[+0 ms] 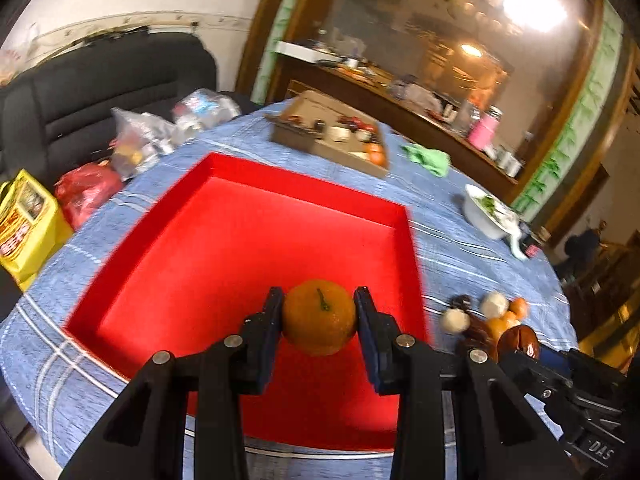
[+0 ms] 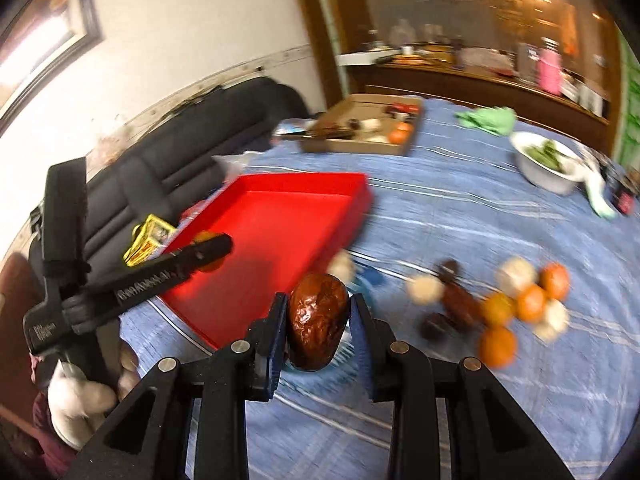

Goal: Organize fruits
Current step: 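Carry the date with the right tool into the red tray while the left tool drops the tangerine there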

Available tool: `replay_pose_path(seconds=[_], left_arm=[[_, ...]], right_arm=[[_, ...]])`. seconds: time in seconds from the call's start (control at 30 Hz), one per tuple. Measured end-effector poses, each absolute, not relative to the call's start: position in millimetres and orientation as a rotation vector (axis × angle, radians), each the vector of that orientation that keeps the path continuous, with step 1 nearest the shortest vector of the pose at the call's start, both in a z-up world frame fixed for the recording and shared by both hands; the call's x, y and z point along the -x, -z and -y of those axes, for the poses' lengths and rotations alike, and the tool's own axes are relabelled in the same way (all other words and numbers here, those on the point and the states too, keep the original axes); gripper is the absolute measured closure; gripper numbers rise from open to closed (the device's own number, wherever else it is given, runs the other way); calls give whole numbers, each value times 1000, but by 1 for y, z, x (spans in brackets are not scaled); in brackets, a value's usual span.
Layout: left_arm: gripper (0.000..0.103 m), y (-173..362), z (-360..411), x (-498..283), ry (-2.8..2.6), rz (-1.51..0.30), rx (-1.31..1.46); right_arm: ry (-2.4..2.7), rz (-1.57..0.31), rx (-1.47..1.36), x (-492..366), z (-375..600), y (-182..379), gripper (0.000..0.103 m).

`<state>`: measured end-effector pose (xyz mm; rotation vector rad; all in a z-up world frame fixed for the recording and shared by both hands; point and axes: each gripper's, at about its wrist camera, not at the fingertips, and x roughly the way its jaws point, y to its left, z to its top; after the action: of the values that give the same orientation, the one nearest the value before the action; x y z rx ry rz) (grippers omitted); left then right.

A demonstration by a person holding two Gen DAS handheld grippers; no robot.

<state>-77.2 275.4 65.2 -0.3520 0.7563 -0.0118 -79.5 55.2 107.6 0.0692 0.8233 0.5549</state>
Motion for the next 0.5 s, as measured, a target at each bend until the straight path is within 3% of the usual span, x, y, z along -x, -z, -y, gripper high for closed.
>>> replay_pose_path(seconds=[0.3, 0.4, 0.43, 0.5], left_arm=[[64, -49, -304, 82, -58, -786, 362], [53, -51, -306, 84, -64, -774, 356], [43, -52, -307, 84, -64, -772, 358], [38, -52, -311, 84, -70, -764, 377]], right_arm=[[-656, -871, 10, 59, -131, -93, 69], [-658, -896, 22, 54, -140, -84, 69], [-663, -904, 20, 52, -142, -80, 69], [-676, -915, 9, 48, -145, -77, 67]])
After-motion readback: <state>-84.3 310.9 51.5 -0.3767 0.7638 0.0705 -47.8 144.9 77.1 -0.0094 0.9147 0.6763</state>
